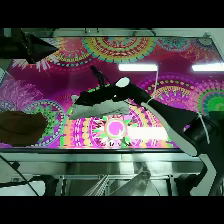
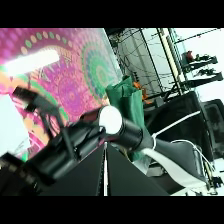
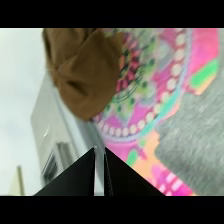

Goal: Fold the shirts.

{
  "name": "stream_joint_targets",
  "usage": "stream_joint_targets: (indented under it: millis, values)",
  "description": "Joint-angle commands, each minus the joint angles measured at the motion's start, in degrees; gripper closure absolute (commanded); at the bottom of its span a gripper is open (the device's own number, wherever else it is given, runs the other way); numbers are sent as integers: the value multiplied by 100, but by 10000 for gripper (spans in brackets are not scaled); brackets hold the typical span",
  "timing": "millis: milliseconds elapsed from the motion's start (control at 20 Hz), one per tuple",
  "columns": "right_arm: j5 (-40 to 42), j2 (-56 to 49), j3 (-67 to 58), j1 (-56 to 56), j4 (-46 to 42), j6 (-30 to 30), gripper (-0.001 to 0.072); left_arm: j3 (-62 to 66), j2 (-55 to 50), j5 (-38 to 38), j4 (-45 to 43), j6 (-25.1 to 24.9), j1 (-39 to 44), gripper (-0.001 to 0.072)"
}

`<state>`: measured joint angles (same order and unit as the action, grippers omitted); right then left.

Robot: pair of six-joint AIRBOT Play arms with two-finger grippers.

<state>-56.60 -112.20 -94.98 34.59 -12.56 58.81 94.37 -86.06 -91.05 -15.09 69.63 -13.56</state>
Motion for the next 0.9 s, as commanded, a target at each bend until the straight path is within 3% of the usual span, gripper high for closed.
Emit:
stream_joint_targets:
  millis: [0, 100, 250, 450, 500, 550, 600, 850]
  values:
    - [-1475, 278, -153, -686, -76, 299, 627, -848, 459, 127, 11, -249, -98, 697]
    - [-1902, 557, -151, -1226, -411, 671, 628, -1263, 640, 105, 11, -297, -98, 697]
    - [-2341, 981, -114, -1965, -1700, 1333, 623, -1810, 940, 66, 7, -468, -98, 697]
    - [-2328, 1687, 750, -2765, -2544, 1482, 550, -2594, 1394, 63, -79, -756, -101, 698]
    - [-2094, 1808, 1082, -2889, -2859, 1585, 481, -2844, 1537, 76, -125, -804, -98, 697]
    - [-1805, 1832, 1384, -2970, -3099, 1672, 187, -3091, 1674, 118, -208, -835, -98, 697]
    - [-1543, 1773, 1611, -2990, -3152, 1672, 46, -3324, 1794, 164, -181, -887, -98, 697]
    - [-793, 767, 1816, -2782, -2369, 1746, 34, -3978, 2063, 372, -190, -1027, -101, 697]
